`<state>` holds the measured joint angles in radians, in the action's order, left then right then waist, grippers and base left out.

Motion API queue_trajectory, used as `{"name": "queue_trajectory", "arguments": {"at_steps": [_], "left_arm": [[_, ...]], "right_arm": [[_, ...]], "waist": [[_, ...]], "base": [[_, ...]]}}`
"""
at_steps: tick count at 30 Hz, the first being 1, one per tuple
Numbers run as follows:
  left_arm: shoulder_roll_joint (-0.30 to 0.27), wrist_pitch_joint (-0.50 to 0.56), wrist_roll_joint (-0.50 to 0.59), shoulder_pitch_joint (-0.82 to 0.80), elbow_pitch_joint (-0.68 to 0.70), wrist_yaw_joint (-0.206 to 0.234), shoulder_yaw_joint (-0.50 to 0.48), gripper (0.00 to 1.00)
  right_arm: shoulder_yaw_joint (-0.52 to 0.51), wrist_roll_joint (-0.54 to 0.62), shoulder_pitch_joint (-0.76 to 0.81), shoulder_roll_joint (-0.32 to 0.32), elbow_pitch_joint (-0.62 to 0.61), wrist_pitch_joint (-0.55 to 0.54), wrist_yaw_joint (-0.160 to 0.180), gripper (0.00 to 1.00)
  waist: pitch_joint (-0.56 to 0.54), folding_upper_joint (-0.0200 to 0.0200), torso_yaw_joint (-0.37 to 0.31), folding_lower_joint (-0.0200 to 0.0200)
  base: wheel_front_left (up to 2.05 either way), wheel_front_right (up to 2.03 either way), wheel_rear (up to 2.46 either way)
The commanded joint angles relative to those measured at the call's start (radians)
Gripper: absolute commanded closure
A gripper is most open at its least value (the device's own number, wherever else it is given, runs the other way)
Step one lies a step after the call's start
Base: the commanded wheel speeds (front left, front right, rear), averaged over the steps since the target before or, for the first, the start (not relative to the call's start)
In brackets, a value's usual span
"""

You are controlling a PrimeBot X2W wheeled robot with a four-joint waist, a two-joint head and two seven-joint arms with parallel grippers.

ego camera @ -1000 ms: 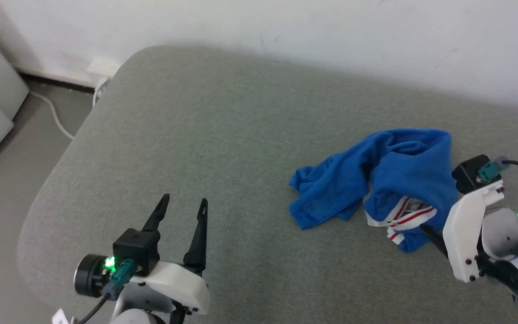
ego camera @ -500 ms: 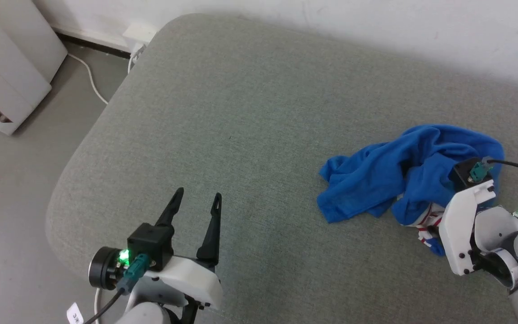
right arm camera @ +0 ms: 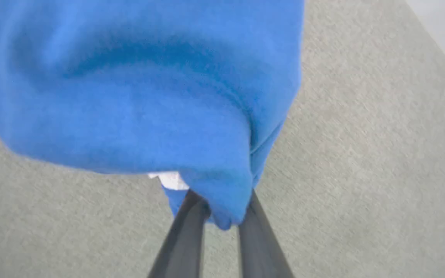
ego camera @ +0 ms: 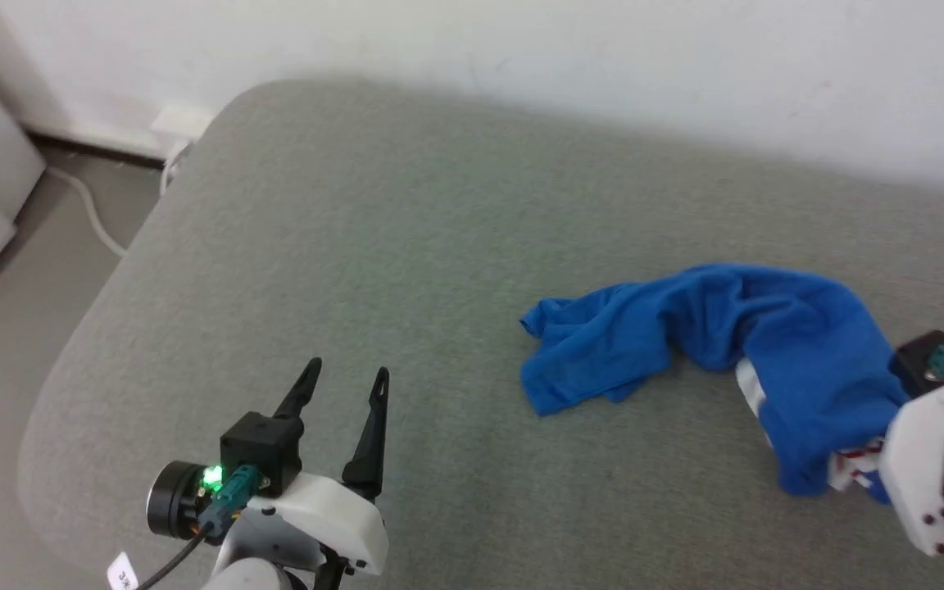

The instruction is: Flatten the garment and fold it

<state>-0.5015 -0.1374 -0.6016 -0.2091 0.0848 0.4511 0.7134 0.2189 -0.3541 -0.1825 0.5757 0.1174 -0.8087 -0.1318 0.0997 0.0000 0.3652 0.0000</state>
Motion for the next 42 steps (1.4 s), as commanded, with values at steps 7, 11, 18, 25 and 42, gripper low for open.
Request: {"name": "queue_trajectory", "arguments": {"at_steps": [7, 11, 18, 25, 42], "left_arm": [[-0.011, 0.015, -0.019, 0.012, 0.004, 0.004, -0.009, 0.00], [-0.011, 0.016, -0.030, 0.018, 0.002, 0.005, -0.013, 0.00], [-0.011, 0.023, -0.048, 0.017, 0.005, 0.003, -0.021, 0.00], [-0.013, 0.037, -0.062, 0.003, 0.009, -0.002, -0.028, 0.00], [-0.041, 0.776, -0.140, -0.409, -0.057, -0.072, 0.127, 0.00]], "right_arm": [[-0.098, -0.004, 0.146, 0.059, -0.115, -0.029, 0.001, 1.00], [-0.143, -0.004, 0.228, 0.025, -0.188, -0.060, 0.001, 0.00], [-0.159, -0.064, 0.209, -0.070, -0.332, 0.016, 0.001, 0.00], [-0.209, -0.133, 0.120, -0.155, -0.435, 0.182, 0.001, 0.00], [-0.309, 0.068, 0.219, -0.299, -0.479, 0.450, 0.001, 0.00]], "waist": [[-0.090, 0.0000, -0.133, 0.0000], [-0.106, 0.0000, -0.169, 0.0000], [-0.110, 0.0000, -0.230, 0.0000], [-0.093, 0.0000, -0.286, 0.0000], [0.056, 0.0000, -0.400, 0.0000]], "base": [[0.00, 0.00, 0.00], [0.00, 0.00, 0.00], [0.00, 0.00, 0.00], [0.00, 0.00, 0.00], [0.00, 0.00, 0.00]]}}
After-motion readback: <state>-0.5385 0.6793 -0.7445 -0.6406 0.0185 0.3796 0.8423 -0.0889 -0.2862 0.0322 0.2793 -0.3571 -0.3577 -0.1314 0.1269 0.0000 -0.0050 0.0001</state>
